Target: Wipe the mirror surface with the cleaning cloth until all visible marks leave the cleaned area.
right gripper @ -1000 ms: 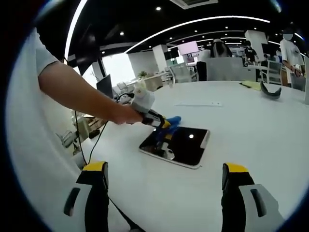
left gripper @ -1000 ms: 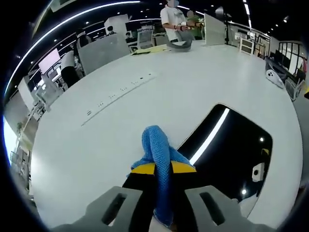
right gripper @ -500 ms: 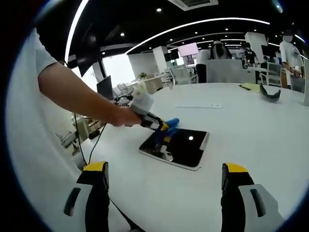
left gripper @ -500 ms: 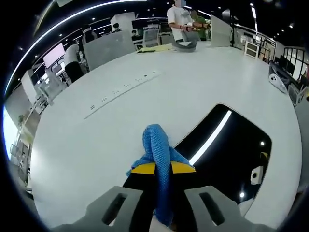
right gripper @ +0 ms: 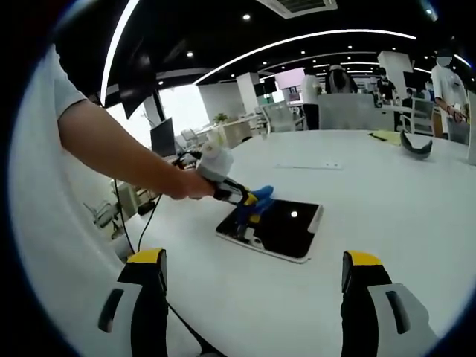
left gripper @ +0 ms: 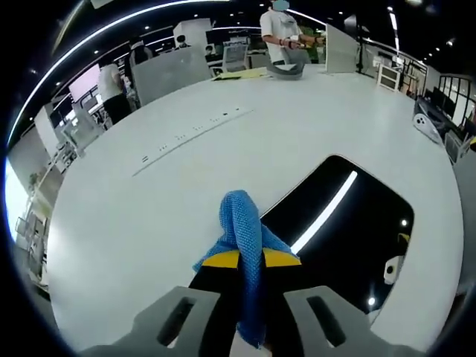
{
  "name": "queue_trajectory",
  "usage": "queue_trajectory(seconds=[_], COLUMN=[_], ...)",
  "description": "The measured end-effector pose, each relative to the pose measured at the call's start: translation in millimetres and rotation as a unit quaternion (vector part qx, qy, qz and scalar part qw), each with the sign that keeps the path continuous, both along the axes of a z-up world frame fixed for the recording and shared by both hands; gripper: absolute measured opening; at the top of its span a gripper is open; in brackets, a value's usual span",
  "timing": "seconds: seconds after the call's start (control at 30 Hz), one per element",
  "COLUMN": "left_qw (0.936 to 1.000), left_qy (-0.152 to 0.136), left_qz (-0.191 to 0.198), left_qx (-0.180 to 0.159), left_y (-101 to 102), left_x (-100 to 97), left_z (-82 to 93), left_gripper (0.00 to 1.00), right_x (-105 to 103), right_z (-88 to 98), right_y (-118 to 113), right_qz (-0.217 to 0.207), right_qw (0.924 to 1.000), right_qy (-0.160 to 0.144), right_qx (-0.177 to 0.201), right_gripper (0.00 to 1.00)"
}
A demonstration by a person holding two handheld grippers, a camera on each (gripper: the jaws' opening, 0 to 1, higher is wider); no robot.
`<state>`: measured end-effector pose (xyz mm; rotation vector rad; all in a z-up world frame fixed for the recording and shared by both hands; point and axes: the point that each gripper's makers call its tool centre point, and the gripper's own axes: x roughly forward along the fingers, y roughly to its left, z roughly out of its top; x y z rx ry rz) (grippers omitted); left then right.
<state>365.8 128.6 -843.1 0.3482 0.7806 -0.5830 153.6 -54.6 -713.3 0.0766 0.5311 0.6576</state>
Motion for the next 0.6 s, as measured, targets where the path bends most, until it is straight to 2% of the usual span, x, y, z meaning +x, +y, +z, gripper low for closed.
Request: queue_trajectory(seconds=[0.6], left_qw=[1.0], left_qy=[0.003], left_qz=[0.002], left_qx=[-0.002], left_y=[6], left_x=[-18.7], left_z=[0.5], left_gripper=[0.07], right_x=[-8], right_z=[1.5], right_y=[8], right_qz=[0.005], right_qw=[1.0], right_qy=[-0.002], right_qx=[0.002], right_gripper=[0.98])
